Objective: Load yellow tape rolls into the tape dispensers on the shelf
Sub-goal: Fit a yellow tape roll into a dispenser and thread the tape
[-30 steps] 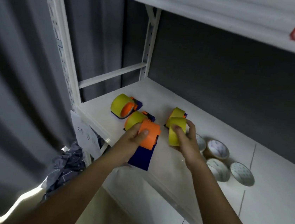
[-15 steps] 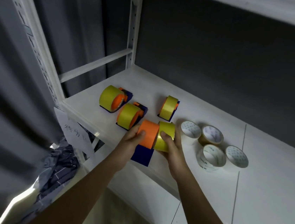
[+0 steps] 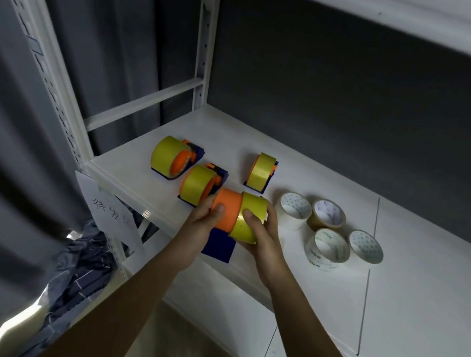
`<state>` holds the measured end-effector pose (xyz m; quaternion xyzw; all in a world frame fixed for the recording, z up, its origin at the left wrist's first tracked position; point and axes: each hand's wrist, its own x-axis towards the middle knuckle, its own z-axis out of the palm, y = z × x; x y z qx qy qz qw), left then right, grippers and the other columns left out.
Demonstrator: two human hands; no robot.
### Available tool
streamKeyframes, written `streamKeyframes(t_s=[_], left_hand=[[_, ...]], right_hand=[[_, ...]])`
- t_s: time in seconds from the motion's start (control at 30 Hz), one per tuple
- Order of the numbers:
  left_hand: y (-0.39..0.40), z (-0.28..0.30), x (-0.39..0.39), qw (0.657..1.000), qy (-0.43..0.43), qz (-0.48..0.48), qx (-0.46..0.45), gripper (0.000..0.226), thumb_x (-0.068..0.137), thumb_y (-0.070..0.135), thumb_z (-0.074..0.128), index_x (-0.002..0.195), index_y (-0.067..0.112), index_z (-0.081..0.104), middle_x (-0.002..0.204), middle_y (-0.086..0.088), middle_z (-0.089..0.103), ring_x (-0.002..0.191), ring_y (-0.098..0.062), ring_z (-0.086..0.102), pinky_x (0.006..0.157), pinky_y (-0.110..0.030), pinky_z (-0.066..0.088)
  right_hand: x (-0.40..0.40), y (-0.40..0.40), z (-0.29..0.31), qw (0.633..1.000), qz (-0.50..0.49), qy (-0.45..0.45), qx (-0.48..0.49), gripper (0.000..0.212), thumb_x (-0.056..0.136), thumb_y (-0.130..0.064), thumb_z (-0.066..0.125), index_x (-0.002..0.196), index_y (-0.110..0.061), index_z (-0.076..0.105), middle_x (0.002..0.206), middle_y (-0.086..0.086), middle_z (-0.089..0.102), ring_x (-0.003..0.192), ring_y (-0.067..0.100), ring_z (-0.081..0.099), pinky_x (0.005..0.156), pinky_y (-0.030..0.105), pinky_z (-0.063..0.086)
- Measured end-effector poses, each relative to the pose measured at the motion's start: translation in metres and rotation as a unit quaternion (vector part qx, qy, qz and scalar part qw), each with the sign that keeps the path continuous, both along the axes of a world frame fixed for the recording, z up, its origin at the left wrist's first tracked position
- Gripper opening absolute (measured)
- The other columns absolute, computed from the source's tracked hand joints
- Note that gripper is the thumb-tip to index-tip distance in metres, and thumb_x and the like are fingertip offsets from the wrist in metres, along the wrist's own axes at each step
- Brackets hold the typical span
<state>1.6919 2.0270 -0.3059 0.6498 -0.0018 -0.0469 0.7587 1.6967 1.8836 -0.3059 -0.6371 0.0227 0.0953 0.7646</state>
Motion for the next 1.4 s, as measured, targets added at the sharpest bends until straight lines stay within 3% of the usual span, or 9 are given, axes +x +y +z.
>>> streamKeyframes(t_s=[0.47, 0.57, 0.63, 0.73, 0.9, 1.0, 1.17, 1.3, 1.4], left_hand=[[-0.005, 0.007, 0.005, 0.999, 0.03, 0.037, -0.012, 0.02, 0.093, 0.03, 0.05, 0.105, 0.045, 0.052, 0.122, 0.009, 0.052, 0.116, -0.015, 0.049, 0.101, -0.037, 0.038], [-0.006, 0.009, 0.005, 0.998, 0.045, 0.039, -0.005, 0.054, 0.081, 0.058, 0.044, 0.131, 0.039, 0.039, 0.129, 0.007, 0.044, 0.122, -0.016, 0.044, 0.104, -0.036, 0.034], [-0.007, 0.008, 0.005, 0.998, 0.054, 0.04, 0.013, 0.06, 0.081, 0.063, 0.037, 0.136, 0.04, 0.035, 0.121, 0.012, 0.046, 0.111, -0.006, 0.048, 0.095, -0.024, 0.036], [-0.005, 0.011, 0.006, 0.997, 0.062, 0.048, 0.025, 0.013, 0.097, 0.041, 0.036, 0.1, 0.051, 0.043, 0.094, 0.025, 0.049, 0.074, 0.017, 0.055, 0.061, 0.001, 0.04], [0.003, 0.014, 0.003, 0.998, 0.025, 0.033, 0.038, 0.023, 0.098, 0.029, 0.038, 0.116, 0.042, 0.044, 0.116, 0.012, 0.052, 0.105, -0.006, 0.053, 0.094, -0.027, 0.04], [0.003, 0.018, 0.005, 0.998, 0.053, 0.043, 0.001, 0.037, 0.099, 0.016, 0.038, 0.135, 0.015, 0.043, 0.134, -0.01, 0.049, 0.122, -0.027, 0.049, 0.106, -0.043, 0.039], [0.005, 0.019, 0.004, 0.988, 0.13, 0.049, -0.073, 0.039, 0.099, 0.011, 0.035, 0.134, -0.003, 0.042, 0.116, -0.014, 0.058, 0.099, -0.024, 0.056, 0.095, -0.042, 0.043], [0.001, 0.024, -0.002, 0.993, 0.1, 0.037, -0.057, 0.053, 0.088, 0.051, 0.051, 0.131, 0.019, 0.048, 0.12, -0.004, 0.06, 0.111, -0.022, 0.058, 0.098, -0.044, 0.047], [-0.005, 0.029, -0.001, 0.996, 0.033, 0.077, 0.001, 0.027, 0.081, 0.033, 0.067, 0.107, 0.027, 0.061, 0.104, 0.001, 0.069, 0.101, -0.017, 0.065, 0.085, -0.035, 0.054]], right_hand=[[0.002, -0.002, 0.011, 1.0, 0.016, -0.007, -0.021, 0.054, 0.083, -0.036, 0.065, 0.129, -0.039, 0.038, 0.127, 0.011, 0.054, 0.112, 0.027, 0.059, 0.09, 0.045, 0.054], [0.002, -0.001, 0.011, 1.0, 0.009, -0.01, -0.024, 0.053, 0.084, -0.033, 0.065, 0.128, -0.04, 0.038, 0.127, 0.011, 0.052, 0.113, 0.029, 0.057, 0.089, 0.045, 0.054], [0.002, 0.0, 0.011, 0.999, 0.0, -0.018, -0.027, 0.051, 0.084, -0.032, 0.066, 0.126, -0.041, 0.039, 0.126, 0.01, 0.052, 0.113, 0.029, 0.057, 0.088, 0.044, 0.055], [0.001, 0.0, 0.011, 0.998, -0.01, -0.053, -0.038, 0.046, 0.084, -0.029, 0.066, 0.118, -0.048, 0.041, 0.117, 0.0, 0.055, 0.107, 0.019, 0.059, 0.082, 0.035, 0.057], [0.0, 0.0, 0.014, 0.994, -0.017, -0.091, -0.057, 0.058, 0.083, -0.026, 0.069, 0.128, -0.044, 0.038, 0.128, -0.006, 0.047, 0.102, 0.0, 0.057, 0.071, 0.017, 0.055], [-0.001, 0.001, 0.014, 0.989, -0.01, -0.112, -0.097, 0.067, 0.081, -0.026, 0.072, 0.134, -0.04, 0.034, 0.14, -0.002, 0.038, 0.12, 0.013, 0.049, 0.084, 0.023, 0.055], [0.0, 0.004, 0.009, 0.977, 0.01, -0.135, -0.162, 0.084, 0.077, -0.023, 0.076, 0.143, -0.034, 0.026, 0.143, -0.002, 0.03, 0.129, 0.019, 0.039, 0.099, 0.041, 0.048], [-0.001, 0.009, 0.006, 0.971, 0.01, -0.162, -0.173, 0.093, 0.073, -0.03, 0.078, 0.146, -0.03, 0.021, 0.144, -0.01, 0.028, 0.125, -0.007, 0.033, 0.092, 0.011, 0.044], [-0.003, 0.007, 0.006, 0.97, 0.026, -0.175, -0.167, 0.097, 0.07, -0.04, 0.076, 0.147, -0.031, 0.018, 0.145, -0.012, 0.027, 0.129, -0.003, 0.034, 0.096, 0.015, 0.044]])
